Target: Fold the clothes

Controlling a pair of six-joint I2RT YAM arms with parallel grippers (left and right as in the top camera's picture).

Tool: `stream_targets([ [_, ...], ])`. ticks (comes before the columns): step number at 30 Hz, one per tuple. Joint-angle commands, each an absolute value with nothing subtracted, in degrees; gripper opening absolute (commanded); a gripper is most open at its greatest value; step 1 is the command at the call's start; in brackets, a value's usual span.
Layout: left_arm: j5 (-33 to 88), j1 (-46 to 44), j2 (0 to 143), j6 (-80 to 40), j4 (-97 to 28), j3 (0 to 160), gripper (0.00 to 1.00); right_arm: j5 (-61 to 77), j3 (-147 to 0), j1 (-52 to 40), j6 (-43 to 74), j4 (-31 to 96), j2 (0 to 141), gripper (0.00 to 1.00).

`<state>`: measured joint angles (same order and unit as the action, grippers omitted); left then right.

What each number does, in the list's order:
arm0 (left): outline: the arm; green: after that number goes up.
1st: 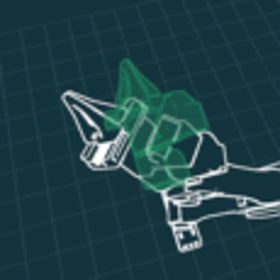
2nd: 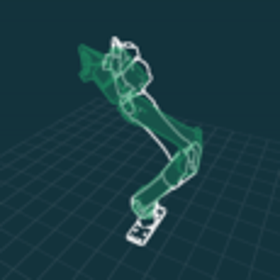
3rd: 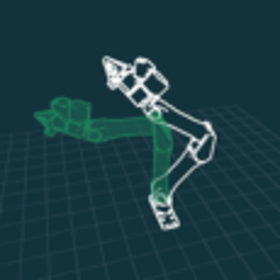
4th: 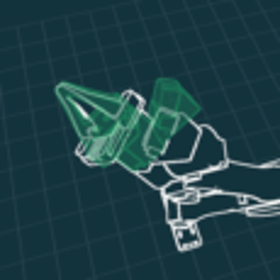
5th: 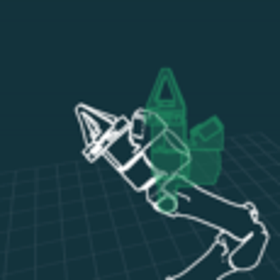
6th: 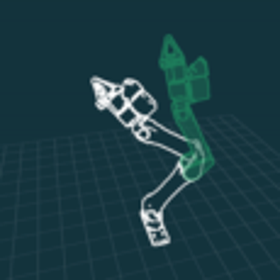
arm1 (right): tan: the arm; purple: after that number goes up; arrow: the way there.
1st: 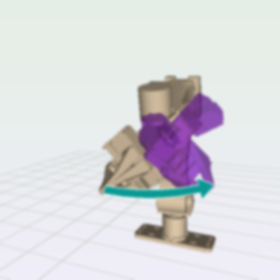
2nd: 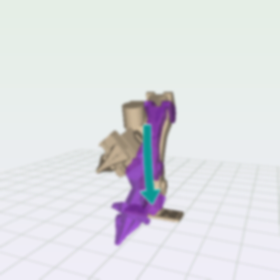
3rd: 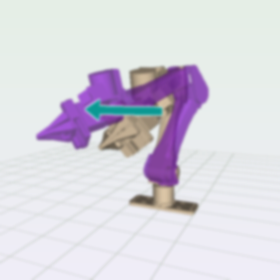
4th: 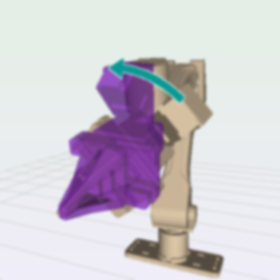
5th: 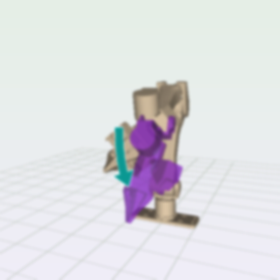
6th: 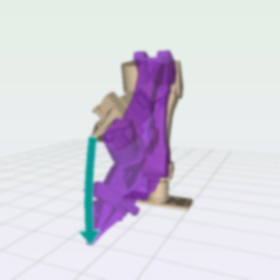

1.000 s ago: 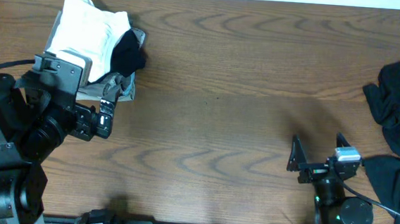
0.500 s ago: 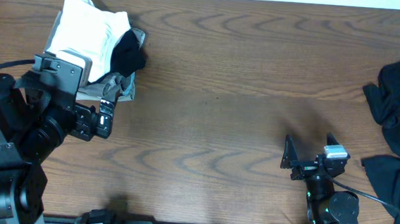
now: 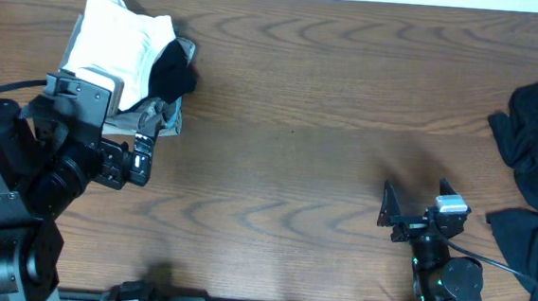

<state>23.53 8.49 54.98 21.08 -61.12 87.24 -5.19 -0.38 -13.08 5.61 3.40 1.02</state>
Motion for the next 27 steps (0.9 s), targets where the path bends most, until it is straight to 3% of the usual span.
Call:
stream_targets([
  [1, 23.05, 8.32, 54.98, 21.82, -61.10, 87.50, 0.98, -5.78, -0.32, -12.27, 5.08, 3.64, 0.86, 0.99],
  [12, 23.73, 7.70, 53.32, 22.20, -58.43, 83.77, 0.98, -5.78, -0.32, -12.27, 5.08, 3.64, 0.86, 0.99],
  [22, 23.05, 3.38, 39.53, 22.22, -21.80, 52.25, 0.98, -5.78, -0.32, -12.27, 5.08, 3.64, 0.86, 0.99],
  [27, 22.81, 3.40, 29.98, 22.26, -11.14, 37.67, 0.98, -5.80, -0.32, -12.27, 5.08, 3.64, 0.86, 0.99],
])
